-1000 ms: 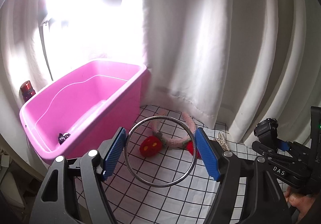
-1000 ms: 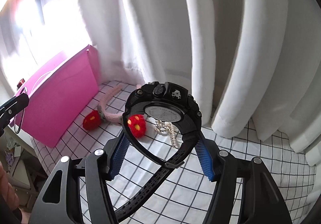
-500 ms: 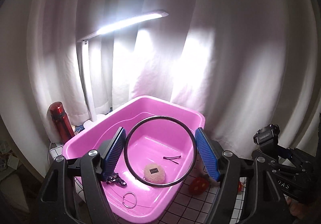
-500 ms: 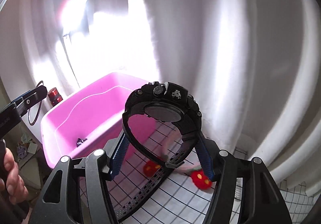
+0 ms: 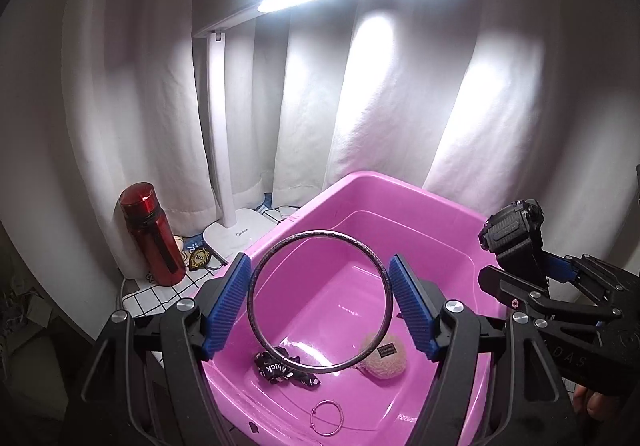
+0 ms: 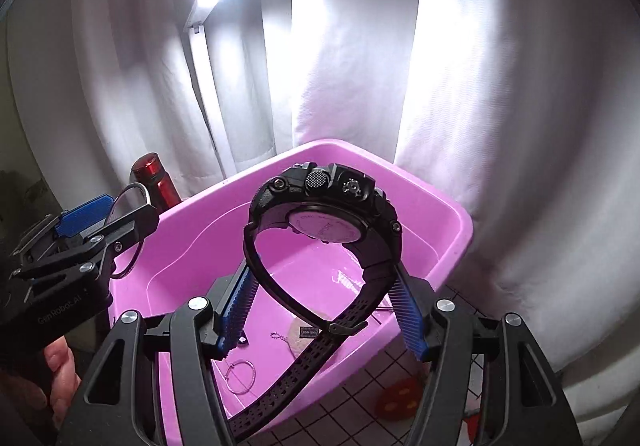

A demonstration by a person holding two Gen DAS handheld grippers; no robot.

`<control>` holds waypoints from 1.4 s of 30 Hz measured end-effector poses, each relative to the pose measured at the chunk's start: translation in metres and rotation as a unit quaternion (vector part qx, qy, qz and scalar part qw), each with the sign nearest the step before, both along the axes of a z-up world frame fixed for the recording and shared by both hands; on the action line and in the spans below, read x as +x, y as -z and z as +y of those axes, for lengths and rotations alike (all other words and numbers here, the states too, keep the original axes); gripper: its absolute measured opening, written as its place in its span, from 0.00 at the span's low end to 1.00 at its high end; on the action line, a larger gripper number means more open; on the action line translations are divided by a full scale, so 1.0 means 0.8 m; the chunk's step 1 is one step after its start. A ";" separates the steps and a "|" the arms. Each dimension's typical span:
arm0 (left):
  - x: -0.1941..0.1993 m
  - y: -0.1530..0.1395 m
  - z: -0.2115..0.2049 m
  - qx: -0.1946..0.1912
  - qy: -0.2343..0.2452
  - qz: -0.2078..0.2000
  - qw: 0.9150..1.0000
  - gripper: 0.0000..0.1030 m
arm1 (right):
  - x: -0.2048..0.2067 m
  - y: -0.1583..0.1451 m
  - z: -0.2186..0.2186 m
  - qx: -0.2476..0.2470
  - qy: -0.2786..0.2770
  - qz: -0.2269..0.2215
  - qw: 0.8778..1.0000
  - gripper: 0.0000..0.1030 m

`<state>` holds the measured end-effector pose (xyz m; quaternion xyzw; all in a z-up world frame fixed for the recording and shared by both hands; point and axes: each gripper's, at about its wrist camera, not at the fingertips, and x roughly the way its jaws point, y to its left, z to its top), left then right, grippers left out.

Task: Organize jewelry
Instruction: 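Carry the watch and bangle into the pink tub and open both tools, then withdraw both tools from the tub back over the table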

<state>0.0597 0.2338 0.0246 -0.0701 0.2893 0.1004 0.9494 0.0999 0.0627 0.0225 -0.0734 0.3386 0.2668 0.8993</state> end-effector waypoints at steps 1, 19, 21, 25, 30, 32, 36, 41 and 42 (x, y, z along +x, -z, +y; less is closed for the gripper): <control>0.004 0.006 0.004 -0.002 -0.001 0.006 1.000 0.67 | 0.006 0.006 0.000 -0.003 0.000 0.009 1.000 0.59; 0.064 0.070 0.030 -0.013 0.004 0.109 0.994 0.67 | 0.080 0.080 0.043 -0.086 0.017 0.095 0.992 0.59; 0.066 0.072 0.032 -0.019 0.003 0.116 0.993 0.67 | 0.083 0.082 0.049 -0.094 0.017 0.092 0.991 0.59; 0.068 0.074 0.037 -0.027 -0.003 0.129 0.991 0.68 | 0.088 0.086 0.054 -0.103 0.019 0.096 0.990 0.59; 0.064 0.072 0.039 -0.028 -0.010 0.132 0.991 0.85 | 0.089 0.094 0.065 -0.114 0.014 0.104 0.988 0.60; 0.061 0.070 0.040 -0.024 -0.014 0.131 0.991 0.87 | 0.089 0.091 0.065 -0.107 0.017 0.101 0.989 0.63; 0.058 0.069 0.042 -0.025 -0.021 0.133 0.991 0.88 | 0.091 0.084 0.059 -0.096 0.024 0.102 0.990 0.64; 0.056 0.067 0.042 -0.028 -0.023 0.131 0.991 0.89 | 0.090 0.079 0.053 -0.086 0.028 0.100 0.991 0.64; 0.055 0.067 0.042 -0.028 -0.024 0.131 0.991 0.89 | 0.089 0.079 0.053 -0.086 0.027 0.101 0.991 0.64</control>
